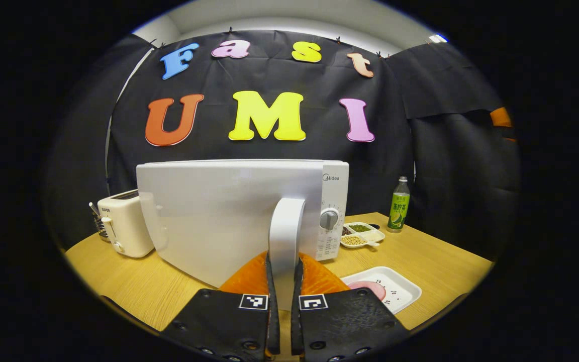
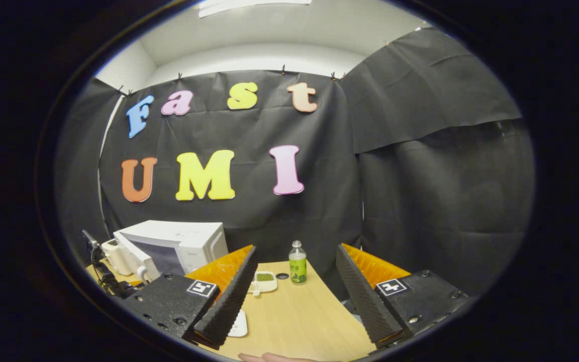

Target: Open the microwave oven with the left hand, put the food in, and close the microwave oven.

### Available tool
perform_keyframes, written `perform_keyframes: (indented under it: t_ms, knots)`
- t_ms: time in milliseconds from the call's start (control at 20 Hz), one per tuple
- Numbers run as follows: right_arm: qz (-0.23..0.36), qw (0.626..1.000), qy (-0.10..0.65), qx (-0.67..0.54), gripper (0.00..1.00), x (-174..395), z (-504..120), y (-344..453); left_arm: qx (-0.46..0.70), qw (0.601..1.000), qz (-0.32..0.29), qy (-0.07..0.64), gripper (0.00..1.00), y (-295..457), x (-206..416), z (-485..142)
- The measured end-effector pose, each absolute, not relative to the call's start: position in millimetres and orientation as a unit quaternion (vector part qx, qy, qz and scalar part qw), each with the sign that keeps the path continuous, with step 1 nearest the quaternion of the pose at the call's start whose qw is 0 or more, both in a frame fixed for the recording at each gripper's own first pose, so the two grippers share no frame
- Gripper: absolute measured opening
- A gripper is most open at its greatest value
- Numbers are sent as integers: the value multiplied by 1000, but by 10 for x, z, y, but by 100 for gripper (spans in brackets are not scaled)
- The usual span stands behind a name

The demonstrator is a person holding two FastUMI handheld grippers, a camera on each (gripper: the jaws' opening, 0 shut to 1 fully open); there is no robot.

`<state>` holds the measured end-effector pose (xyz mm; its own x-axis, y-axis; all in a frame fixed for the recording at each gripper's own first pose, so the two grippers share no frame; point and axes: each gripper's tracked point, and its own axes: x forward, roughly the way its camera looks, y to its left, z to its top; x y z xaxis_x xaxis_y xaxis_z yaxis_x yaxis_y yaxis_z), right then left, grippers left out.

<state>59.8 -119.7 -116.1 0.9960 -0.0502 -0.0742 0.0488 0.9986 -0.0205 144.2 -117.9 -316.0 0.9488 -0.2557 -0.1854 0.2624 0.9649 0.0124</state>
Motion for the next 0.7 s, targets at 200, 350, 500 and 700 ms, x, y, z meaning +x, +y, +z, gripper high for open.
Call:
perform_keyframes:
  t_ms: [200,350,500,700]
  knots:
    - [-14,999,37,-10,100,532,-1180,-1039,19,987,-132,84,8,-865,1131,-3132]
    - [-9,999,42,-8,91,507,-1245,-940,20,989,-116,88,8,-543,876,-3138]
    - [2,999,51,-7,100,502,-1374,-847,35,994,-55,85,52,129,435,-3085]
    - [10,997,74,-24,91,625,-1617,-748,21,996,19,90,93,959,-87,-2950]
